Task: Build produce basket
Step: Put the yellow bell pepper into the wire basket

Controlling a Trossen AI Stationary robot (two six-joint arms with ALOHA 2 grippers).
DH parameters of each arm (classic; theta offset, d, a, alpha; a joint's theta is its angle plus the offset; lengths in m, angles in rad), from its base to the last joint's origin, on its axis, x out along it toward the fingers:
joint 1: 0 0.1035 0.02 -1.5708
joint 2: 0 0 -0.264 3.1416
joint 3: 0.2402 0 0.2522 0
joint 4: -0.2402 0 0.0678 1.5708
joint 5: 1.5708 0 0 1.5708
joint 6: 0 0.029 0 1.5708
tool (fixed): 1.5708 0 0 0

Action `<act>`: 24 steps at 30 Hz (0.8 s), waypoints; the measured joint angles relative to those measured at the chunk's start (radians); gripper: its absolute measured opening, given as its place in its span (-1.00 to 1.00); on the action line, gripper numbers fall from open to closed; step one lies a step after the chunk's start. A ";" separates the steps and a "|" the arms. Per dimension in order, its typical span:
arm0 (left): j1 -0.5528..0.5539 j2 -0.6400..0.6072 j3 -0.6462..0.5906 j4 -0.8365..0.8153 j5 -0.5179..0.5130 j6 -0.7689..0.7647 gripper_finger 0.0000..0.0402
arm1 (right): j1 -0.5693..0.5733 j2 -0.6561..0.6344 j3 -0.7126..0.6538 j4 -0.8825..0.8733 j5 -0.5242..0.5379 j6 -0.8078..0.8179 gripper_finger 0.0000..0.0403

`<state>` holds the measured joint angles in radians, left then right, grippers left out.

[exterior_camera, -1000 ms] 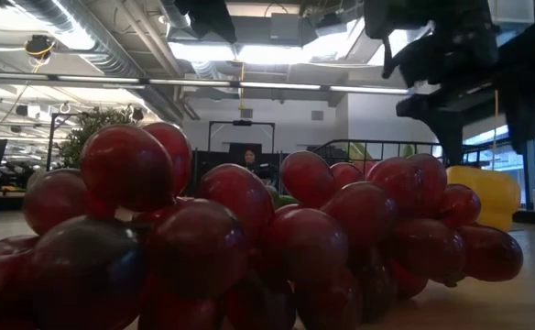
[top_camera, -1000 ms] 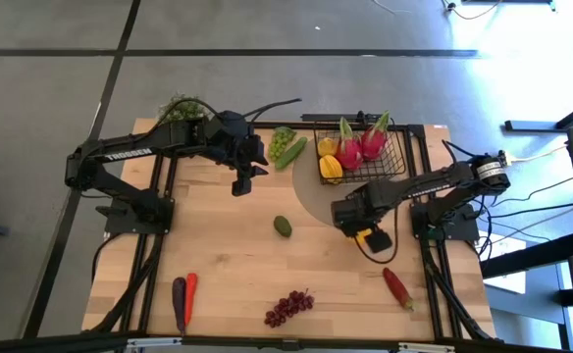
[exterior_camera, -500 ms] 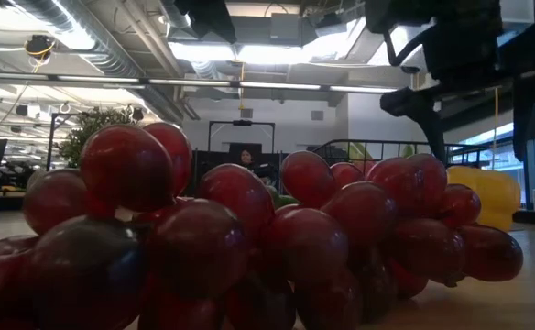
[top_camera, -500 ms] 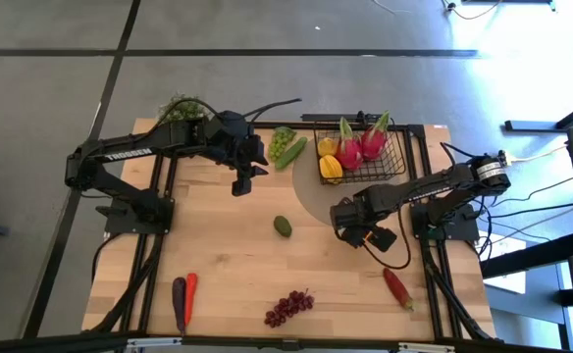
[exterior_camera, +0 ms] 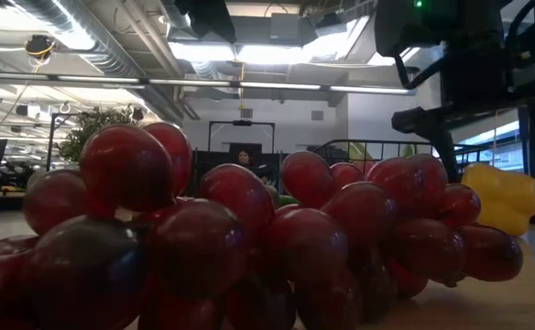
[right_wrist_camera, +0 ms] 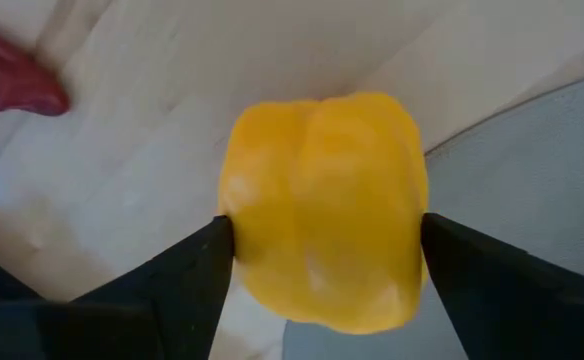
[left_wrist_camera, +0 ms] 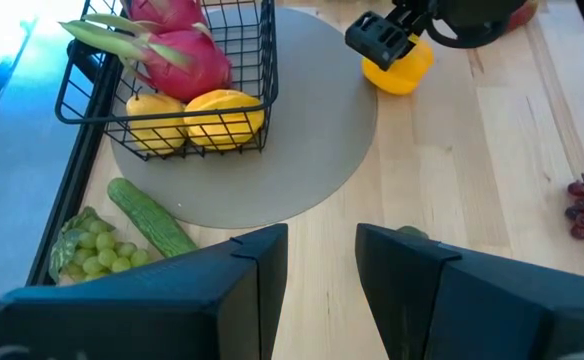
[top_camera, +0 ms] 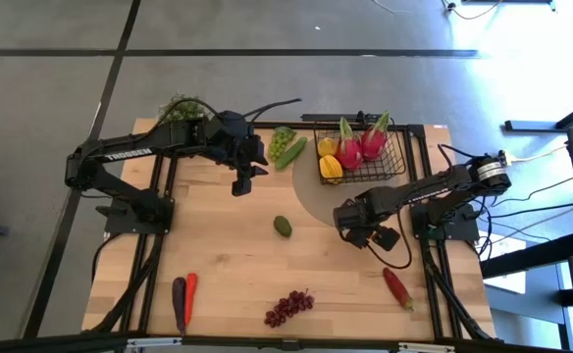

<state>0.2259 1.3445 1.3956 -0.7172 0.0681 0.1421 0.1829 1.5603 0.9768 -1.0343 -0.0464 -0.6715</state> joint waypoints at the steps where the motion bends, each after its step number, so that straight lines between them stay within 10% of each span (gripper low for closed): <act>1: 0.000 0.000 0.000 0.000 0.000 0.000 -0.46 | 0.000 -0.001 -0.003 0.004 0.000 -0.004 0.53; 13: 0.000 0.000 0.000 0.000 0.000 0.000 -0.46 | -0.001 -0.001 -0.018 0.060 -0.006 -0.010 0.51; 24: 0.000 0.000 0.000 0.000 0.000 0.000 -0.46 | -0.003 0.000 -0.018 0.070 -0.038 0.012 0.10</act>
<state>0.2258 1.3445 1.3956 -0.7170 0.0681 0.1421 0.1802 1.5600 0.9585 -0.9638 -0.0845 -0.6599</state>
